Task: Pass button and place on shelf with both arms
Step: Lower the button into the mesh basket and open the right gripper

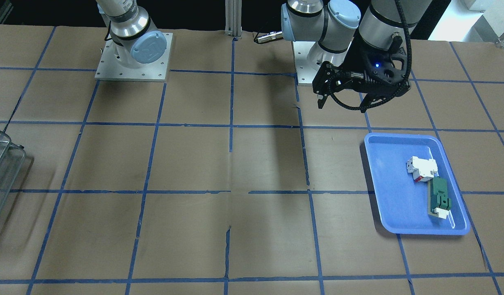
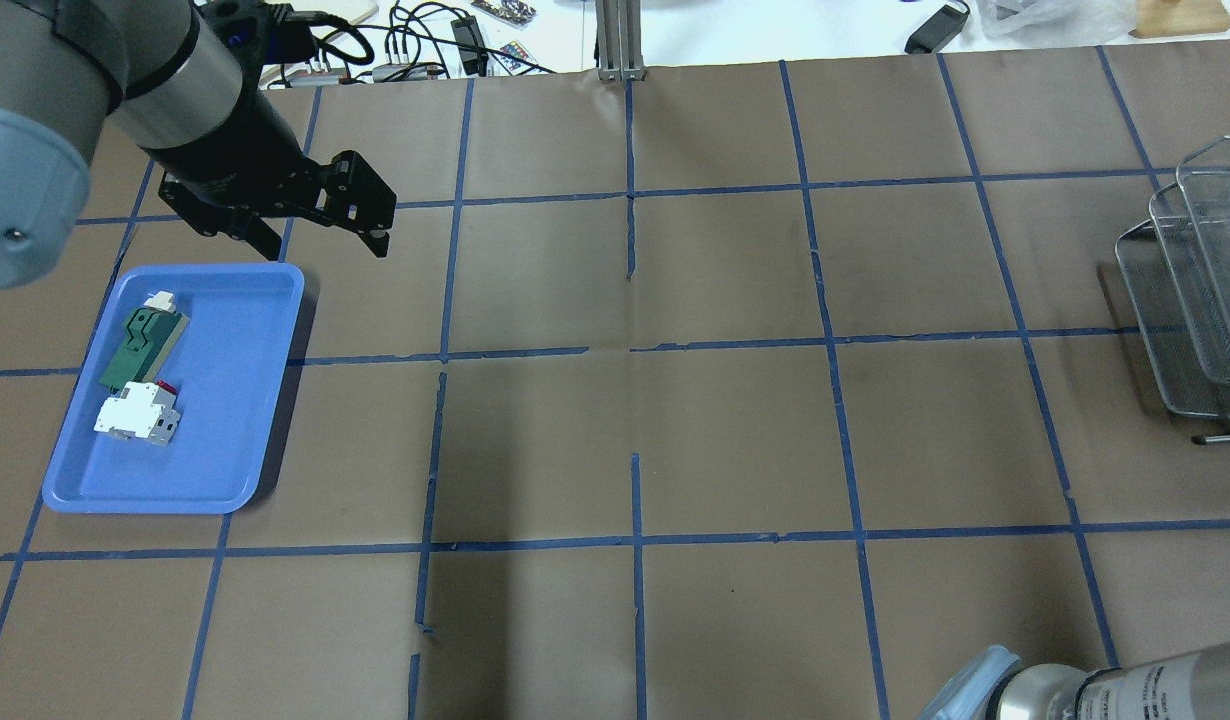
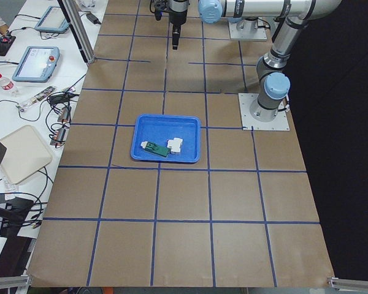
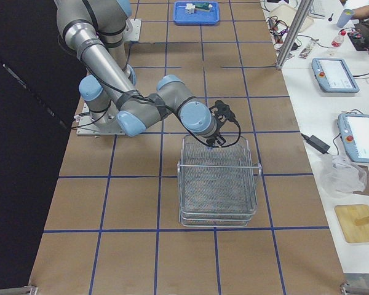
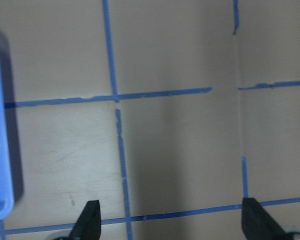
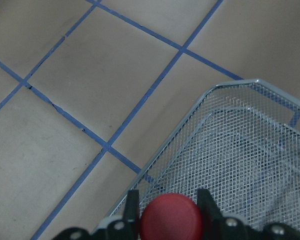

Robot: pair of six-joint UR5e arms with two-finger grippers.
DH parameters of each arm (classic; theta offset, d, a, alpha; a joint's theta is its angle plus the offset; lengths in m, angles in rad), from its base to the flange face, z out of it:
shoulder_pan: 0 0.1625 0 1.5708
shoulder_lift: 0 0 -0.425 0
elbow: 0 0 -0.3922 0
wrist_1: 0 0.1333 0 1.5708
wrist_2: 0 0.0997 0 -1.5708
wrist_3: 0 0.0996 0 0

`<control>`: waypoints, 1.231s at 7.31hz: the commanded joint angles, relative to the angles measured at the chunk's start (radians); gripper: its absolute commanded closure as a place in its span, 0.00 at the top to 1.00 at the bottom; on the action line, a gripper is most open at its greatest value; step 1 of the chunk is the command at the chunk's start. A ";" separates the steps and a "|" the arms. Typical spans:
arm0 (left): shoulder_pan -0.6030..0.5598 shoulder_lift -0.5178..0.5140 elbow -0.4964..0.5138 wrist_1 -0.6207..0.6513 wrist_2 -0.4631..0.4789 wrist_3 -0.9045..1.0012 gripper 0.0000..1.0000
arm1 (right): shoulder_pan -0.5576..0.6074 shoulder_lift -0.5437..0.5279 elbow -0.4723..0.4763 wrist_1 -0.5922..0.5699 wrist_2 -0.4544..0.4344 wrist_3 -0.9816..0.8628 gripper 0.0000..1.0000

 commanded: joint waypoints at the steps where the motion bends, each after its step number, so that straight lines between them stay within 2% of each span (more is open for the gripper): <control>1: -0.005 0.011 0.012 -0.031 0.001 0.043 1.00 | -0.001 -0.001 0.002 0.002 -0.049 0.038 0.91; 3: -0.005 0.026 0.006 -0.043 0.001 0.065 1.00 | -0.001 -0.007 -0.007 0.008 -0.091 0.116 0.99; 4: -0.005 0.026 0.006 -0.042 0.002 0.065 1.00 | 0.001 -0.014 -0.015 0.005 -0.108 0.136 1.00; 6: 0.003 0.026 0.009 -0.042 0.001 0.066 1.00 | 0.053 -0.119 -0.012 0.008 -0.138 0.298 1.00; 7: 0.003 0.026 0.011 -0.045 0.002 0.083 1.00 | 0.117 -0.147 -0.018 0.007 -0.243 0.425 1.00; 9: 0.004 0.026 0.014 -0.072 0.003 0.100 1.00 | 0.305 -0.202 -0.012 0.008 -0.382 0.810 1.00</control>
